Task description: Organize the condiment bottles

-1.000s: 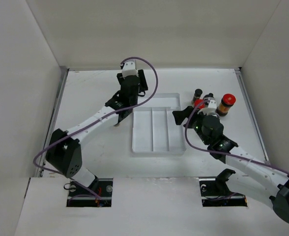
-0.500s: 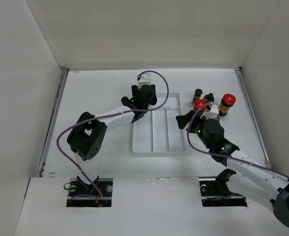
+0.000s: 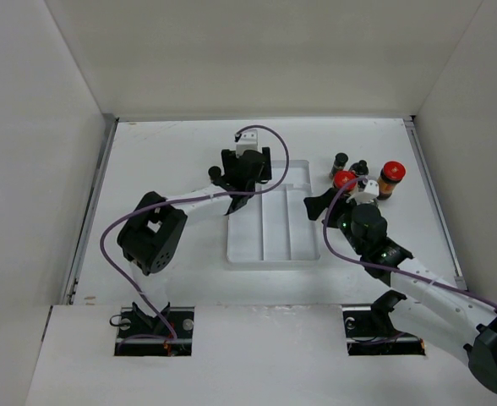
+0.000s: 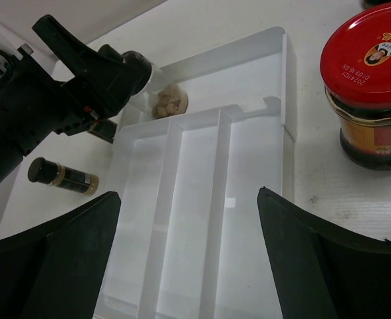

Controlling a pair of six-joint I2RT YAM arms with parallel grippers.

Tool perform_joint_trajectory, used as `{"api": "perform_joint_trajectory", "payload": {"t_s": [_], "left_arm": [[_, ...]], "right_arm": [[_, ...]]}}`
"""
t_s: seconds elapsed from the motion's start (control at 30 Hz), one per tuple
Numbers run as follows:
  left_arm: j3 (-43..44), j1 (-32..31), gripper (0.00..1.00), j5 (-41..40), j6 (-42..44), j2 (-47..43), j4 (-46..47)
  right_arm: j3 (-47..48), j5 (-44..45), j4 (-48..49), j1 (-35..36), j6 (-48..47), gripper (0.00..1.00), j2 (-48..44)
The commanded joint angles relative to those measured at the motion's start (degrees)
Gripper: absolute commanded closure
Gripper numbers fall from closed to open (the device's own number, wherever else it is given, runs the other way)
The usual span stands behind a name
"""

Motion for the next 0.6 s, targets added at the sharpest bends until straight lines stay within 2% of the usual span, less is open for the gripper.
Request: {"api": "perform_joint_trajectory", "payload": {"t_s": [0.0, 0.1, 0.17, 0.23, 0.27, 0.33, 0.37, 0.47, 0.5, 0.57], "left_arm": [[-0.7, -0.6, 0.15, -1.0, 0.2, -5.0, 4.3], [-1.6, -1.2, 0.13, -0.8, 0.3, -8.1, 4.3], [-2.5, -1.4, 0.13, -1.0, 1.2, -10.7, 4.3], [-4.0, -0.8, 0.16, -0.7, 0.7, -13.3, 4.4], [-5.0, -0.7, 0.17, -0.5, 0.1, -14.6, 4.6], [-7.7, -0.7, 0.23, -0.3, -1.1, -17.5, 5.2], [-8.9, -0.8, 0.25, -0.3, -1.5, -18.7, 5.6], [-14.0, -1.6, 0.45, 1.1, -2.1, -22.9, 8.5], [-15.8, -1.9, 0.54, 2.1, -2.5, -24.3, 10.0], [-17.9, -2.4, 0.63, 4.2, -2.9, -26.1, 11.7]], "right_arm": [[1.0, 0.6, 0.3, -0.4, 0.2, 0.09, 0.0], [1.7, 0.6, 0.7, -0.4, 0.1, 0.09, 1.2], [2.1, 0.6, 1.0, -0.4, 0.1, 0.15, 1.9], [2.5, 0.7, 0.9, -0.2, -0.1, 0.29, 2.0], [2.6, 1.4, 0.3, -0.5, -0.2, 0.44, 1.9], [3.0, 3.8, -1.8, -0.3, -0.2, 0.67, 0.2], [3.4, 4.9, -2.9, -0.2, -0.4, 0.72, -0.4], [6.7, 8.2, -8.6, -0.2, -2.3, 0.77, -2.4], [8.0, 9.8, -10.4, 0.1, -2.5, 0.76, -2.7], [10.4, 13.8, -14.2, 0.9, -2.3, 0.68, -2.8]]}}
